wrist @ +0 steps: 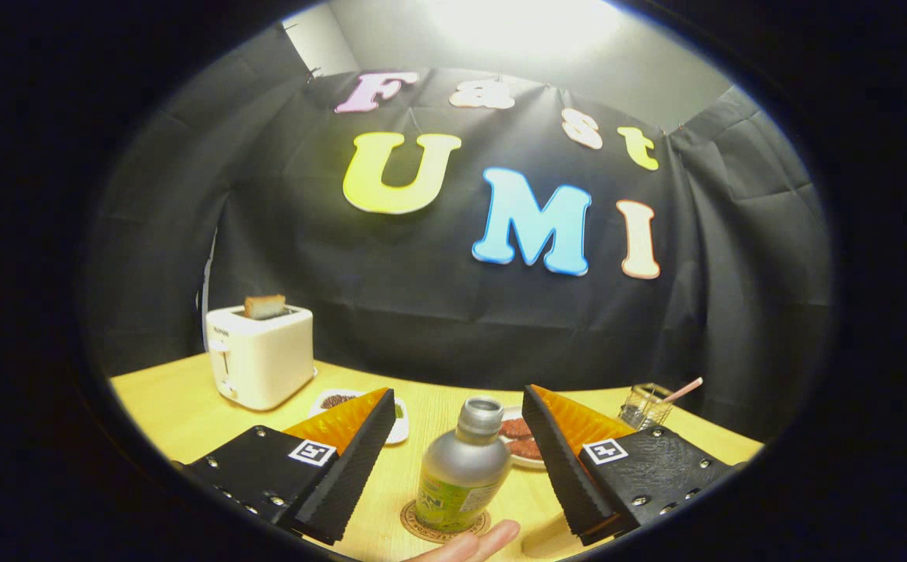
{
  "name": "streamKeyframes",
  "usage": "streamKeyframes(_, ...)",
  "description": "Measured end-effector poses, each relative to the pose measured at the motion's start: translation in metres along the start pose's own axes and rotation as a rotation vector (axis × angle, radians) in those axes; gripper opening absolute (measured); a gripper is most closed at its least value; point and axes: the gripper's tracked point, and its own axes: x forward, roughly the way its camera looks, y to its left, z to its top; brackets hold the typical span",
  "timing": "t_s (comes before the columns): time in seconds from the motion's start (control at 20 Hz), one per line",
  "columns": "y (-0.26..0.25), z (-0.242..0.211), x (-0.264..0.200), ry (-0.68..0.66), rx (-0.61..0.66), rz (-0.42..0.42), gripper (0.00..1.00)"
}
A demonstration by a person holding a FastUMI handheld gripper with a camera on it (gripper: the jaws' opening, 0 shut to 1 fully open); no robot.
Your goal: Take the bottle from table, then pour the juice into the cup, finally place the bottle on the coaster
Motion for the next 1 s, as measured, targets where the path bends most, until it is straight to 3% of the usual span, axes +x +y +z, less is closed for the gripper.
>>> streamKeyframes(0.2, -0.021, 0.092, -0.049, -0.081, 0.086, -0.002, 0.99)
streamKeyframes(0.35, -0.051, 0.135, -0.08, -0.077, 0.089, -0.06, 0.99)
streamKeyframes(0.5, -0.07, 0.157, -0.103, -0.041, 0.079, -0.091, 0.99)
streamKeyframes(0.75, -0.08, 0.183, -0.134, -0.06, 0.068, -0.065, 0.99)
streamKeyframes(1.0, -0.082, 0.179, -0.148, -0.061, 0.087, -0.019, 0.99)
